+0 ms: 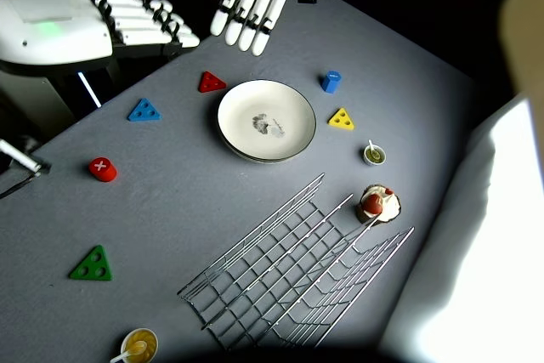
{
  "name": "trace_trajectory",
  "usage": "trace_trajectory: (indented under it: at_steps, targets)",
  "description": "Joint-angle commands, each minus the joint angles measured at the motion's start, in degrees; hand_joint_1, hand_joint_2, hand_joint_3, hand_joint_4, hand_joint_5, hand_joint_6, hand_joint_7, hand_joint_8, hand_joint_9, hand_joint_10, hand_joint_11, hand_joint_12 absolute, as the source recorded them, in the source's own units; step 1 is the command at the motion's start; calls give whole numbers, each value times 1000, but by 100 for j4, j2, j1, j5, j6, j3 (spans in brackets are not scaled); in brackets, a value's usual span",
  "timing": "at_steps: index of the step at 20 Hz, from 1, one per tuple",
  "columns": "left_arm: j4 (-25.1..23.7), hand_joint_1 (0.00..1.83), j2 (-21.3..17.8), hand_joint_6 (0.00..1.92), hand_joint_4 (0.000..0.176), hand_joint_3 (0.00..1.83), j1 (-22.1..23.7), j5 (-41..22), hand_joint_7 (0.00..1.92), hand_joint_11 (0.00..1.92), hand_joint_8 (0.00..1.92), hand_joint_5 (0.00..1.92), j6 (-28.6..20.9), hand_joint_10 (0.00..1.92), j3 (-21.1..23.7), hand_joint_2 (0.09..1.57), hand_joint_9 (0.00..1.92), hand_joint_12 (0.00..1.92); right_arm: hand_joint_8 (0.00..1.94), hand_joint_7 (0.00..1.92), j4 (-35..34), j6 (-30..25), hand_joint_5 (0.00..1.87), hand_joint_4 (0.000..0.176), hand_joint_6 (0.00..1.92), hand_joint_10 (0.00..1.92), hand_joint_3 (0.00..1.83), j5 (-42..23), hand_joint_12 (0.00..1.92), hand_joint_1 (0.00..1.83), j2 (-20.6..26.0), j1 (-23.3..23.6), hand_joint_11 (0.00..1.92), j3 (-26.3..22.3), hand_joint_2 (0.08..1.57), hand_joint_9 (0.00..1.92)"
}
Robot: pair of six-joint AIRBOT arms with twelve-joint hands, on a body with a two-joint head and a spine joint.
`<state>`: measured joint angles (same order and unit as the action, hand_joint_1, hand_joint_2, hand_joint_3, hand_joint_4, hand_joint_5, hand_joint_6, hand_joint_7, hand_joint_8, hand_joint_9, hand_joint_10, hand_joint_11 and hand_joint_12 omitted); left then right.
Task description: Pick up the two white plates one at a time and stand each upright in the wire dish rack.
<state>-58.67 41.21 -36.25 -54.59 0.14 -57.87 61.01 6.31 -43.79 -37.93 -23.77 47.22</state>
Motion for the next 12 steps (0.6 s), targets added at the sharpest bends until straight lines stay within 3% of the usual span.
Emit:
trace_trajectory:
  at_steps: [1,7,12]
  targets:
    - [384,35,-43,9,0,1,35,-412,104,137,6,52,-14,7,-17,881,124,46,10,100,-282,5,50,0,8,8,0,-302,21,0,-49,43,121,40,887,108]
    - [434,27,-133,4,0,1,-97,-336,122,140,4,67,-14,4,-127,885,135,37,2,102,5,47,52,0,1,2,1,-96,14,0,-634,-66,121,685,895,113]
    - [-180,38,-148,0,0,0,-49,-116,95,123,1,40,-14,1,-172,877,120,25,1,101,161,144,58,0,2,0,2,-96,10,0,-1063,-321,118,1103,898,111]
